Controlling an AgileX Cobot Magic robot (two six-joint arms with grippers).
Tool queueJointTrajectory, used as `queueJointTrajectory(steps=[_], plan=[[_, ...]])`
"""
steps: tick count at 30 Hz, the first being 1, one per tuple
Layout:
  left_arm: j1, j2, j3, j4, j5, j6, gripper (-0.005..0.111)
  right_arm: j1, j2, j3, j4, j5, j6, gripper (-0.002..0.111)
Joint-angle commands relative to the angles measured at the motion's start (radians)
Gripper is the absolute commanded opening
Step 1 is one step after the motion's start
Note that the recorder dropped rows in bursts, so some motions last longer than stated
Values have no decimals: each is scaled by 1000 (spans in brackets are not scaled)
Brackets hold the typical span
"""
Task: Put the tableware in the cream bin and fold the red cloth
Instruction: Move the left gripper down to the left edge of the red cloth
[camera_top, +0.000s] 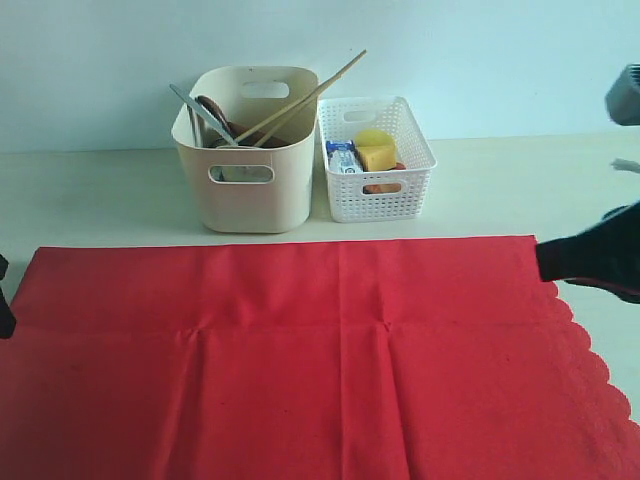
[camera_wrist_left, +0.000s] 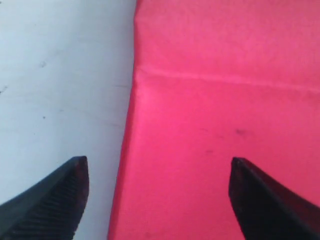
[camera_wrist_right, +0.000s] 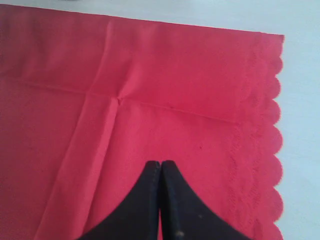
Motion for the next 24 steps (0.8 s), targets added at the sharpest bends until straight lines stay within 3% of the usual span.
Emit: queueJointTrajectory(steps=[1,12,24], plan=[[15,26,-28,-16,7,20,75,0,147,-5,22,-138,-18,0],[20,133,-91,-43,30,89,75,0,417,-5,-23,-289,-75,0],[22,229,-114,-49,89,128,75,0,473,-1,-95,-162,-69,0]])
